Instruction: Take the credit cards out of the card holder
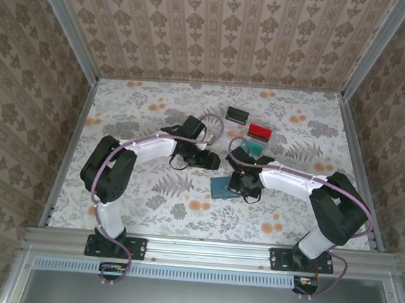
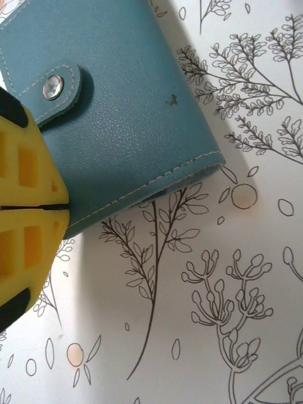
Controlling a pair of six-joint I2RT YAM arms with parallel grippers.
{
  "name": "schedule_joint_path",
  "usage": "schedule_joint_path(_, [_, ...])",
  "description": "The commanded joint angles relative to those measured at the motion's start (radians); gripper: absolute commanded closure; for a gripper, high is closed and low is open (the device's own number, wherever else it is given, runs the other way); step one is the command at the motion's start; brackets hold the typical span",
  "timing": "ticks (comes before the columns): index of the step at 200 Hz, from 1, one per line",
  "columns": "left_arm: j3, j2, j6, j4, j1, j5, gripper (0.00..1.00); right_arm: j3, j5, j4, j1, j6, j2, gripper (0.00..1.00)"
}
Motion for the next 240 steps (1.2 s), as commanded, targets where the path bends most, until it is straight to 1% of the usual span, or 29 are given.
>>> schedule_joint_path(1, [0.039,0.023,-0.018,-0.011,-0.02,0.029,0.38,-0.003,0.035,0.021,-0.017,-0.018,0.042,0.9])
schedule_joint_path(31, [0.03,0.023,-0.023,-0.028,-0.021,0.027,0.4,0.002,0.024,0.131,-0.042,-0.088,0.08,0.89])
schedule_joint_path(77, [0.021,0.031,-0.032,-0.042,-0.016,0.021,0.4,0.03,-0.088,0.303,-0.105,-0.285,0.142,0.84])
schedule_joint_path(85, [0.022,0.033,-0.034,-0.046,-0.013,0.013,0.4,0.042,-0.106,0.313,-0.116,-0.317,0.15,0.84])
schedule_joint_path(100, [0.02,0.033,-0.043,-0.042,-0.004,-0.003,0.4,0.067,-0.1,0.288,-0.126,-0.338,0.14,0.83])
schedule_joint_path(124, [0.019,0.035,-0.048,-0.049,0.01,-0.015,0.4,0.072,-0.083,0.248,-0.126,-0.323,0.087,0.81])
schedule_joint_path(151, [0.01,0.035,-0.05,-0.048,0.016,-0.024,0.4,0.038,-0.065,0.205,-0.126,-0.246,0.059,0.81])
schedule_joint_path(176, [0.018,0.057,-0.057,-0.054,0.014,0.017,0.41,0.009,-0.112,0.218,-0.126,-0.195,0.054,0.81])
schedule_joint_path(193, [0.019,0.066,-0.07,-0.067,0.014,0.024,0.42,0.007,-0.146,0.226,-0.124,-0.174,0.062,0.81])
schedule_joint_path(206, [0.022,0.071,-0.083,-0.077,0.021,0.039,0.44,0.006,-0.162,0.233,-0.123,-0.172,0.073,0.81])
schedule_joint_path(240, [0.019,0.08,-0.112,-0.05,0.036,0.122,0.46,0.024,-0.18,0.237,-0.122,-0.179,0.118,0.81])
